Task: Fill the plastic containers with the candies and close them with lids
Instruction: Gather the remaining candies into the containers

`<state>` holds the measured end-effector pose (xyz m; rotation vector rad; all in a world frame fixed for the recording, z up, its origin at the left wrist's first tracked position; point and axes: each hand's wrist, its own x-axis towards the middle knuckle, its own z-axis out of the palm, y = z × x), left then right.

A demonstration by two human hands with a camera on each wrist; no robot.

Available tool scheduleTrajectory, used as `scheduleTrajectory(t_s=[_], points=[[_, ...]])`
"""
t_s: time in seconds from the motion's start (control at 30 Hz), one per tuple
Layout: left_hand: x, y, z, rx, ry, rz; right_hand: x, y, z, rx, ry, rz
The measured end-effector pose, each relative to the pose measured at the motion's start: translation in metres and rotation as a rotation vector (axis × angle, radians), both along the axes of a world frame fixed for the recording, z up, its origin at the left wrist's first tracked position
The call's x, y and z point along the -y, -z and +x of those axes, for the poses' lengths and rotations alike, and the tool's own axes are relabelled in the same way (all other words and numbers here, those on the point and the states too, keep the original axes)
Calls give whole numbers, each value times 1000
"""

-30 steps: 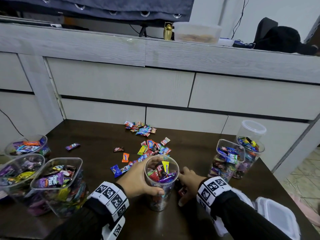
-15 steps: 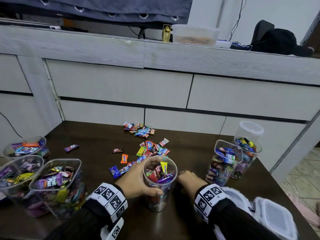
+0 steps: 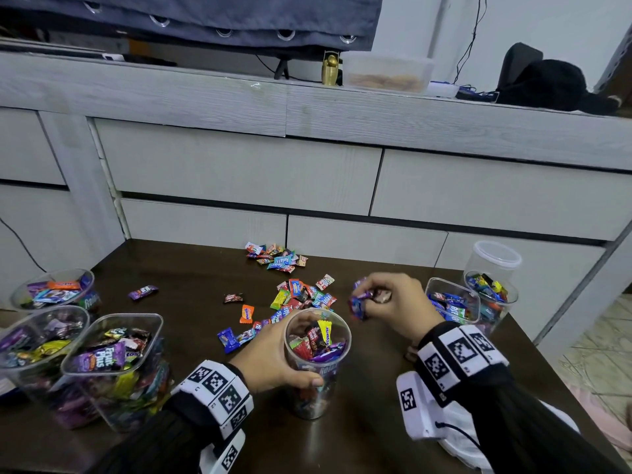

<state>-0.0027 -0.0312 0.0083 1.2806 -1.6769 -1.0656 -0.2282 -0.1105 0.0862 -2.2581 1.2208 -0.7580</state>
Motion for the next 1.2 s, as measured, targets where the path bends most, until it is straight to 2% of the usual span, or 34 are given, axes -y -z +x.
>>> scheduleTrajectory(t_s=[0.1, 0.2, 0.3, 0.4, 0.77, 0.93, 1.07, 1.2], points=[[0, -1, 0, -20, 4, 14, -21, -18, 18, 48, -141, -88], [0, -2, 0, -34, 22, 27, -38, -18, 37, -89, -338, -191], [0, -2, 1, -27, 28, 35, -43, -9, 48, -257, -476, -203], [0, -2, 1, 10, 14, -5, -42, -3, 50, -353, -486, -179], [3, -5, 0, 4, 30, -28, -46, -24, 51, -432, -628, -162], [3, -4, 3, 8, 44, -5, -46, -31, 52, -491, -612, -161], [2, -2, 3, -4, 29, 18, -47, -37, 46, -412, -520, -80], [2, 0, 2, -14, 38, 44, -45, -33, 47, -387, -445, -111]])
